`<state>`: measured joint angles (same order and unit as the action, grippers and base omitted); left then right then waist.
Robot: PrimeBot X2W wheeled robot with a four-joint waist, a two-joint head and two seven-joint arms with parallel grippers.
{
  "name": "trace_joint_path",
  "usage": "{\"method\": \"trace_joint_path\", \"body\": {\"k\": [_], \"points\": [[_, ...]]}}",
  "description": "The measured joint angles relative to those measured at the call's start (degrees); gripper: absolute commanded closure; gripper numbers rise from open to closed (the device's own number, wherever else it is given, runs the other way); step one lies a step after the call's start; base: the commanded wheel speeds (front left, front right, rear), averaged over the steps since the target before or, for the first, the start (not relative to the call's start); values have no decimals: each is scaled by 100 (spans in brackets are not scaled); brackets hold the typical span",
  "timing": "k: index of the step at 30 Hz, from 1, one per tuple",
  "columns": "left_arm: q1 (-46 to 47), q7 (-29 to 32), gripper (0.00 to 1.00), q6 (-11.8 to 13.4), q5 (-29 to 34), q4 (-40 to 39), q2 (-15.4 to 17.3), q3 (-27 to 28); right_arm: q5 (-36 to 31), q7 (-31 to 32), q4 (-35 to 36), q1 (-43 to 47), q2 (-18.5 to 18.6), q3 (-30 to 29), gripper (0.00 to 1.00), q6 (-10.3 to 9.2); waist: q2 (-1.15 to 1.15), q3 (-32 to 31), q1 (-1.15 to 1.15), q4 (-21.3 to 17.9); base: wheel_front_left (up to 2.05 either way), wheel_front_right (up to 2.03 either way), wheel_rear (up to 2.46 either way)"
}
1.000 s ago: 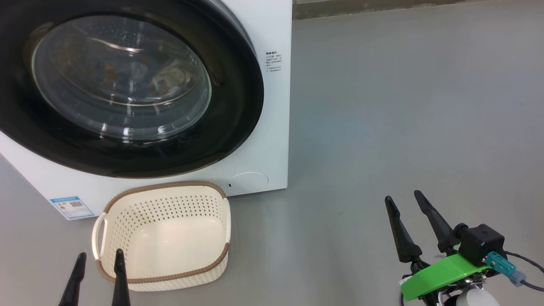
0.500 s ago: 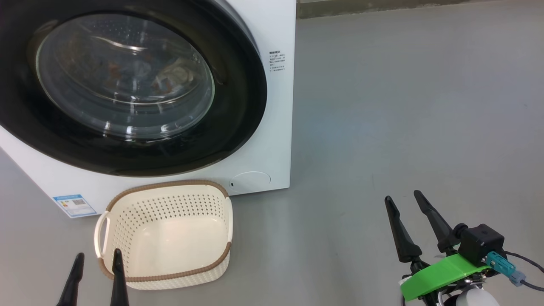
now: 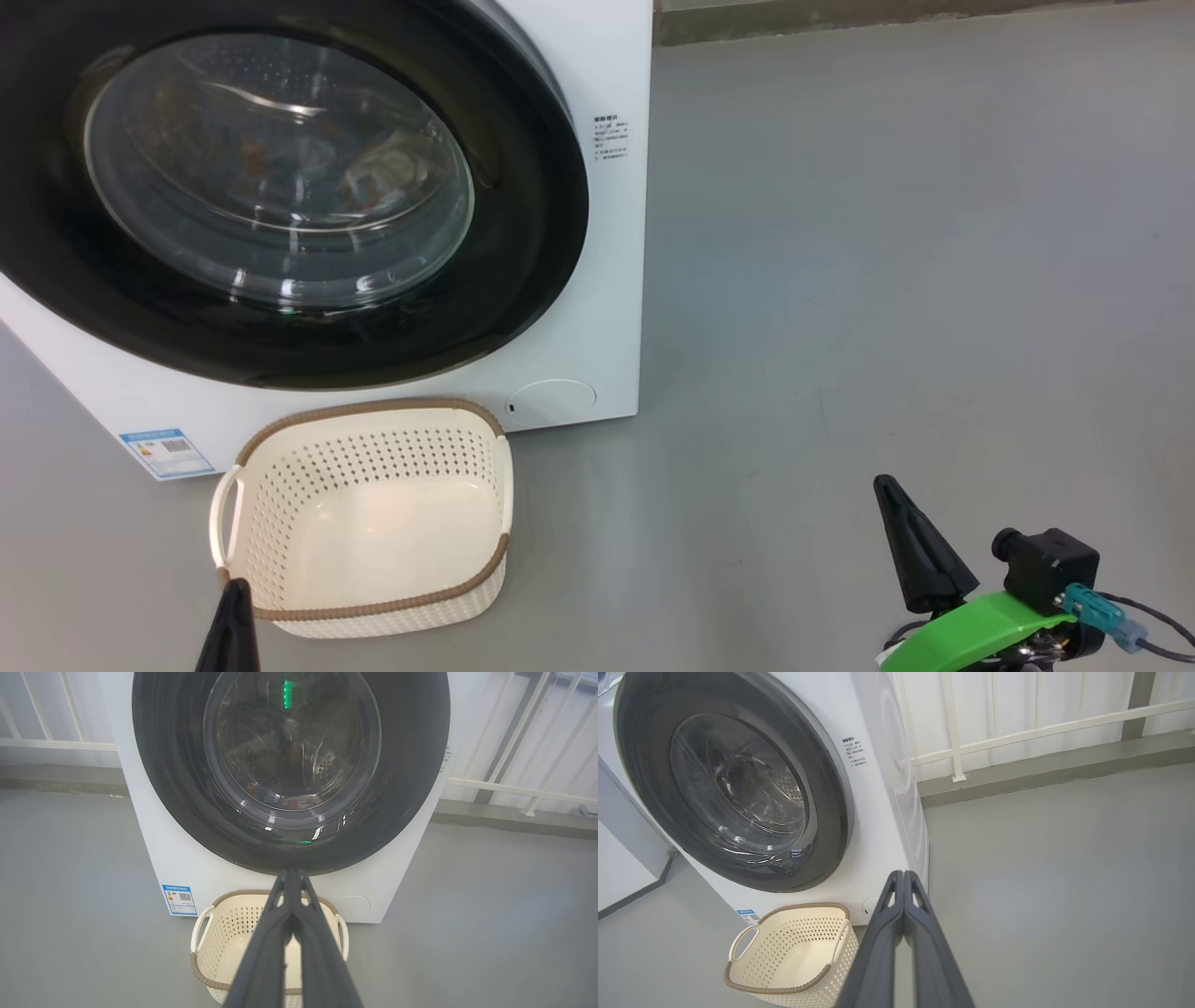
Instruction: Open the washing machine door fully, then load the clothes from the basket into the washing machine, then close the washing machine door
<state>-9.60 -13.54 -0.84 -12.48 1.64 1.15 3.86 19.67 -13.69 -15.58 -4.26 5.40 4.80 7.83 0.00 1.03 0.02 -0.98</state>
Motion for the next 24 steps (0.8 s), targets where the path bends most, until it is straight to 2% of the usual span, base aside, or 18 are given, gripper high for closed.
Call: {"method": "trace_joint_path", "body": {"k": [24], "points": [[168,378,100,-136,-1558,256,2,9,1469,363,0,-1,-27,-203,100,0,0,-9,-1,19,0,0,0]]}}
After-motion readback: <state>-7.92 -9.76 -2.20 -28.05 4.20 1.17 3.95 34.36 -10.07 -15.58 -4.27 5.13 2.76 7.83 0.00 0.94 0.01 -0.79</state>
